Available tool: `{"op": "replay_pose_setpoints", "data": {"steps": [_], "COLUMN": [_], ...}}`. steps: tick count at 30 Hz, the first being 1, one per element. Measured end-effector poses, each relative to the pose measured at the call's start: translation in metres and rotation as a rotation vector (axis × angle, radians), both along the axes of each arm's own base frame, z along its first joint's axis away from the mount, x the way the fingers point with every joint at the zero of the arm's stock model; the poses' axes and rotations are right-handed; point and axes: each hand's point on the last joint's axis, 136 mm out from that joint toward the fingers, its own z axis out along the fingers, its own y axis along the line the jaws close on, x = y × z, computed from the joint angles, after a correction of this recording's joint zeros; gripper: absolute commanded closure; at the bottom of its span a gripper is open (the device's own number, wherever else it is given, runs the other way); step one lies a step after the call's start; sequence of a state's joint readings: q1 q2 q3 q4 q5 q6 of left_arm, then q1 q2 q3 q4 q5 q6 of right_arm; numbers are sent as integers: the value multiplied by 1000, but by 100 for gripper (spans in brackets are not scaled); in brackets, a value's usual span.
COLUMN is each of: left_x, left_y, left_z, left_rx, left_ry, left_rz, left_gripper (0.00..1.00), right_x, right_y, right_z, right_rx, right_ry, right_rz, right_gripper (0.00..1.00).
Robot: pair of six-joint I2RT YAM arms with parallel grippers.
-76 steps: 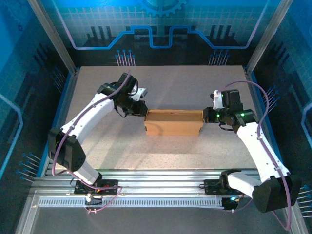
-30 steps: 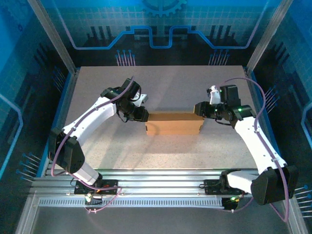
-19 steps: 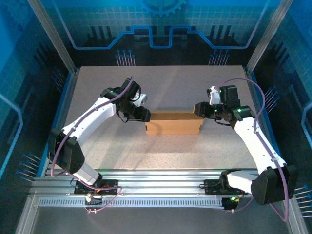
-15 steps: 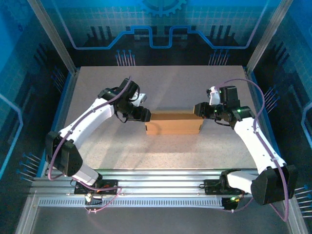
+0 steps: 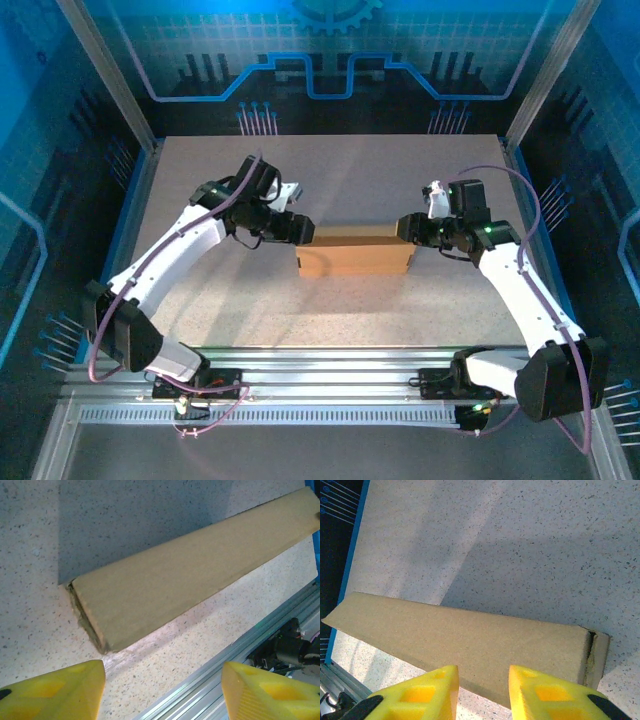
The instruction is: Fold the paper box
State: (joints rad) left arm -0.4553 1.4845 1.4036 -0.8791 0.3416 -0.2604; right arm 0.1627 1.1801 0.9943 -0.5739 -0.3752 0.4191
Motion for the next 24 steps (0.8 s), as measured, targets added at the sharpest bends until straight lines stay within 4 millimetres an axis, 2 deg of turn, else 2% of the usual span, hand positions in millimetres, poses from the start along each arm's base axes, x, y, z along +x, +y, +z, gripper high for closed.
{"op": "replay_pose_setpoints", "data": {"steps": [7,13,24], "left_x": [14,24,23], "left_y": [-10,-19,-23], "left_z": [-3,6,-10], "left_rx": [-25,-70,-73], "left_ry": [-16,-42,8], "left_rz": [-5,-10,-12], "left_gripper": [35,34,35], "right_x": [-3,-3,-2], "right_y": [0,0,0], "right_z": [0,-1,0], "right_rx": [1,1,2], "right_ry": [-3,-2,-12], "right_rz": [0,0,1], "right_gripper": [66,66,66]}}
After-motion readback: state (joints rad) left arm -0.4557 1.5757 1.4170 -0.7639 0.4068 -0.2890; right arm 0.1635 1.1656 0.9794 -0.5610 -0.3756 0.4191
